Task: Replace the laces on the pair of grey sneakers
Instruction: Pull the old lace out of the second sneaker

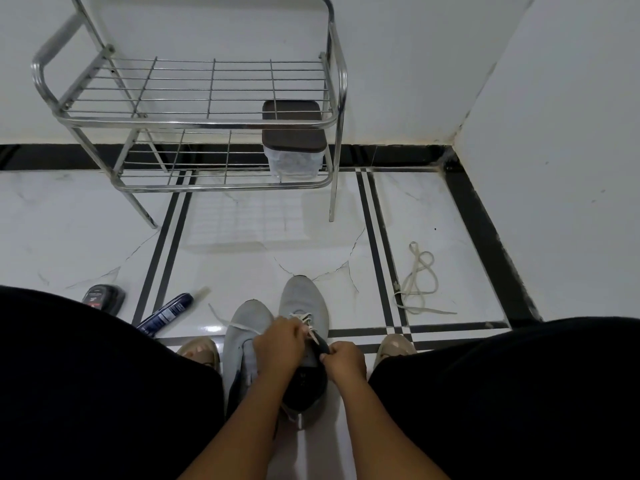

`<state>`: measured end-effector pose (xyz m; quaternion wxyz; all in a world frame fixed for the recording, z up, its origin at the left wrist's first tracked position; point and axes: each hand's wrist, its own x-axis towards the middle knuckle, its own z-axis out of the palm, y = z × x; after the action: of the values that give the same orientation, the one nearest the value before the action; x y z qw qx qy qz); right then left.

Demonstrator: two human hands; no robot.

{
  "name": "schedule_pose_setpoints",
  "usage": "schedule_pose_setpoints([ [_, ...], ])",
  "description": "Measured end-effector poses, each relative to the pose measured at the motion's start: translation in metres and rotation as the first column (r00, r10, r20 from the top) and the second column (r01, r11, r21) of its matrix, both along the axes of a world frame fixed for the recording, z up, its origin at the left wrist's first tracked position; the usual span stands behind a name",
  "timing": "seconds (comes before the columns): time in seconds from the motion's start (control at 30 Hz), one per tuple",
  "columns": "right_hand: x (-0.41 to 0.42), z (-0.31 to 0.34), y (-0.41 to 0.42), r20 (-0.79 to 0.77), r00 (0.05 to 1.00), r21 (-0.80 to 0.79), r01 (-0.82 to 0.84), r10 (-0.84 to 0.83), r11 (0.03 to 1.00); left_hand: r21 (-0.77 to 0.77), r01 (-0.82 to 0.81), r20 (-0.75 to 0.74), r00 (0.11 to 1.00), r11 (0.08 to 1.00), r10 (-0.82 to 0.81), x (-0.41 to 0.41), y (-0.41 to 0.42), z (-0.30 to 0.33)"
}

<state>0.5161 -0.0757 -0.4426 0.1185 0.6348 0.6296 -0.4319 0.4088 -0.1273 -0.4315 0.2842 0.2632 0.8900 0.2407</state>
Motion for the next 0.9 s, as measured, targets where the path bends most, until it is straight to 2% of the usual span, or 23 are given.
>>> schedule_pose_setpoints([
  [0.03,0.001,0.000,0.001,0.002,1.000,-0.002,0.016,-0.016,1.000,0.138,-0.301,0.226,0.937,0.944,0.266,-0.008,0.003,0.004],
  [0.07,0.002,-0.001,0.002,0.007,0.999,-0.004,0.032,-0.032,0.999,0.210,-0.602,0.481,0.750,0.771,0.454,-0.019,0.006,0.011],
  [0.1,0.002,0.001,0.003,0.013,0.999,-0.005,0.037,-0.037,0.999,0.199,-0.840,0.699,0.482,0.505,0.528,-0.032,0.007,0.018],
  [0.13,0.002,0.000,0.002,0.019,0.999,-0.006,0.038,-0.038,0.999,0.060,-0.970,0.852,0.174,0.237,0.494,-0.045,0.006,0.025],
  [0.17,0.002,0.000,0.002,0.017,0.999,-0.003,0.045,-0.045,0.999,-0.046,-0.993,0.893,0.009,0.110,0.449,-0.055,0.004,0.031],
  [0.2,0.001,-0.002,0.002,0.011,0.999,-0.009,0.045,-0.045,0.999,-0.067,-0.989,0.872,0.007,0.135,0.490,-0.064,0.004,0.034],
  [0.23,-0.001,0.001,0.002,-0.001,0.999,-0.009,0.035,-0.035,0.999,-0.028,-0.954,0.780,0.165,0.297,0.604,-0.067,0.006,0.036],
  [0.27,-0.002,0.002,0.002,-0.003,1.000,-0.014,0.022,-0.022,1.000,0.008,-0.856,0.617,0.411,0.517,0.671,-0.065,0.006,0.035],
  [0.3,-0.004,0.005,0.002,-0.006,1.000,-0.010,0.002,-0.002,1.000,0.026,-0.721,0.405,0.641,0.693,0.652,-0.060,0.004,0.027],
  [0.33,-0.006,0.006,0.003,-0.020,1.000,0.015,-0.016,0.017,1.000,0.011,-0.577,0.216,0.799,0.816,0.562,-0.052,0.000,0.018],
  [0.37,-0.008,0.007,0.004,-0.041,0.998,0.063,-0.042,0.045,0.997,-0.011,-0.446,0.028,0.894,0.895,0.446,-0.041,-0.005,0.011],
  [0.4,-0.011,0.010,0.005,-0.079,0.994,0.117,-0.062,0.071,0.991,-0.022,-0.332,-0.152,0.933,0.943,0.325,-0.032,-0.011,0.007],
  [0.43,-0.014,0.012,0.007,-0.117,0.986,0.185,-0.096,0.119,0.978,-0.053,-0.206,-0.311,0.933,0.977,0.180,-0.025,-0.016,0.003],
  [0.47,-0.020,0.013,0.008,-0.132,0.974,0.235,-0.149,0.184,0.961,-0.102,-0.092,-0.392,0.919,0.991,0.045,-0.020,-0.022,-0.001],
  [0.5,-0.025,0.014,0.009,-0.145,0.958,0.274,-0.200,0.246,0.941,-0.136,-0.002,-0.391,0.919,0.991,-0.052,-0.017,-0.025,-0.002],
  [0.6,-0.037,0.014,0.008,-0.143,0.935,0.258,-0.281,0.325,0.924,-0.253,0.185,-0.167,0.958,0.949,-0.232,-0.011,-0.031,-0.006],
  [0.63,-0.039,0.012,0.007,-0.126,0.932,0.256,-0.300,0.340,0.919,-0.257,0.228,-0.162,0.948,0.939,-0.274,-0.009,-0.033,-0.007],
  [0.77,-0.040,0.009,0.002,-0.048,0.886,0.348,-0.417,0.461,0.839,-0.194,0.194,-0.152,0.963,0.962,-0.224,-0.010,-0.038,-0.013],
  [0.9,-0.041,0.006,-0.003,0.008,0.847,0.360,-0.499,0.532,0.789,-0.123,0.072,-0.020,0.997,0.990,-0.075,-0.014,-0.039,-0.015],
])
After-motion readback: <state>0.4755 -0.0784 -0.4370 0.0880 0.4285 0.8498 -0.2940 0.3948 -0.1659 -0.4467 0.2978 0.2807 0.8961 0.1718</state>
